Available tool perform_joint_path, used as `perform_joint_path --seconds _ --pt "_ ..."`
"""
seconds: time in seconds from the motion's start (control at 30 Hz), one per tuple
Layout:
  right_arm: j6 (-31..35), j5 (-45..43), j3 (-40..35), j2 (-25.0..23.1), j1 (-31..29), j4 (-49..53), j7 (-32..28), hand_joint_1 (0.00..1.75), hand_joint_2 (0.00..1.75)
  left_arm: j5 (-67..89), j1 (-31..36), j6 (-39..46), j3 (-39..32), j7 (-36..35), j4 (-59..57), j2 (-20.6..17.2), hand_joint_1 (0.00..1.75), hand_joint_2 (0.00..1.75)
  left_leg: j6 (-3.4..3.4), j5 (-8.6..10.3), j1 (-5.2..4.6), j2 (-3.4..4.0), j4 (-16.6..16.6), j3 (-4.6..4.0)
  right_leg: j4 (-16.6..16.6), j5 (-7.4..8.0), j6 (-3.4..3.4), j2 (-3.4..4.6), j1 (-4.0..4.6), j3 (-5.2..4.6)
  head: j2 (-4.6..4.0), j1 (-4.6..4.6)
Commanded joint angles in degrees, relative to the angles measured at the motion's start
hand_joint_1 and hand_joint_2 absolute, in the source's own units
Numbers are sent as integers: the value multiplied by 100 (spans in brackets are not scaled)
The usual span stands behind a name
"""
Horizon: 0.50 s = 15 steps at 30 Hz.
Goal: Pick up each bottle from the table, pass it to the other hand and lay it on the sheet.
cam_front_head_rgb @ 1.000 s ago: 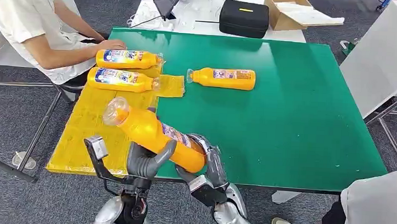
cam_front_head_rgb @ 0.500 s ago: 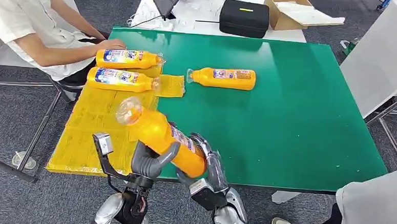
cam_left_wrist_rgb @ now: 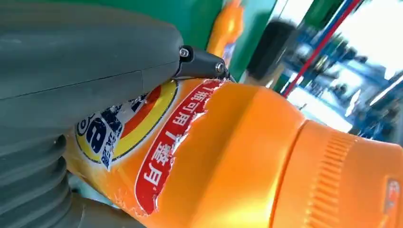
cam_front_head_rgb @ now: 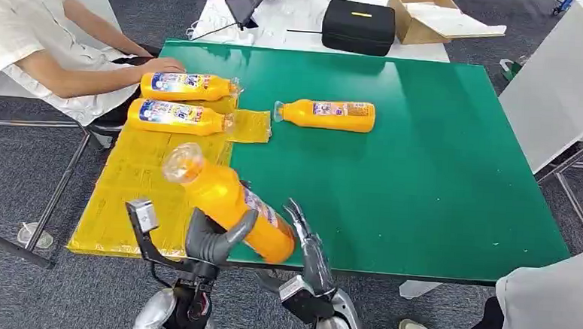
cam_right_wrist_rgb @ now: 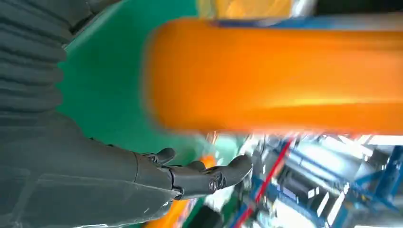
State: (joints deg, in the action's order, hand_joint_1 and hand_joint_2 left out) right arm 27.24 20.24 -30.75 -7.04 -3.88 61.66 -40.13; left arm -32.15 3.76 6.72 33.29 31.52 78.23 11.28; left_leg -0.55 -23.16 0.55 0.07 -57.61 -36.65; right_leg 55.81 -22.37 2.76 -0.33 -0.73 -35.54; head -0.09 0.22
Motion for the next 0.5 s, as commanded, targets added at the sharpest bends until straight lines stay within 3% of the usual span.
perform_joint_path --seconds 0.03,0.1,0.17,0.2,0.27,0.3,0.33,0.4,0.5 --pt "1276 1611 1416 191 1043 2016 13 0 0 2378 69 2331 -1067 654 65 -201 175 175 -1 -11 -1 -16 -4 22 6 -17 -9 -15 0 26 0 2" --pt "1276 2232 2305 -179 1300 2888 13 0 0 3035 171 2885 -1280 643 -172 -219 175 175 1 -5 -5 -18 -6 6 15 -15 -9 -17 -4 8 0 2" --pt "1276 2232 2305 -179 1300 2888 13 0 0 3035 171 2885 -1280 643 -172 -219 175 175 3 -8 -4 -11 -6 9 15 -14 -11 -6 -3 7 0 -2" --pt "1276 2464 2849 -373 1357 3420 13 0 0 3152 217 2979 -1471 607 -280 -209 175 175 1 -4 -4 -10 0 8 6 -8 -8 -6 -3 7 0 0" --pt "1276 2233 3193 -512 1375 3935 13 0 0 3499 328 3222 -1564 538 -460 -206 175 175 -1 2 -6 -14 -2 -4 9 -6 -4 -13 -4 -2 0 0" --pt "1276 2110 3323 -534 1364 4149 13 0 0 4793 373 3328 -2148 476 -729 77 175 175 -1 -8 -4 -20 -11 11 17 -17 -9 -17 -2 14 0 2" --pt "1276 1789 3241 -474 1358 4137 13 0 0 5905 435 3328 -2514 237 -1005 220 175 175 -2 -12 -2 -20 -15 18 19 -20 -11 -16 -1 21 0 4" --pt "1276 1527 3130 -399 1322 3960 13 0 0 6434 537 3328 -2541 2 -1314 209 175 175 -2 -1 -5 -7 -2 6 6 -5 -5 -4 -6 5 0 0" --pt "1276 1338 2734 -258 1070 3276 13 0 0 7357 1033 3251 -1959 -558 -2559 -67 175 175 -2 1 -4 -19 11 28 -8 -4 -6 -16 -4 30 0 0"
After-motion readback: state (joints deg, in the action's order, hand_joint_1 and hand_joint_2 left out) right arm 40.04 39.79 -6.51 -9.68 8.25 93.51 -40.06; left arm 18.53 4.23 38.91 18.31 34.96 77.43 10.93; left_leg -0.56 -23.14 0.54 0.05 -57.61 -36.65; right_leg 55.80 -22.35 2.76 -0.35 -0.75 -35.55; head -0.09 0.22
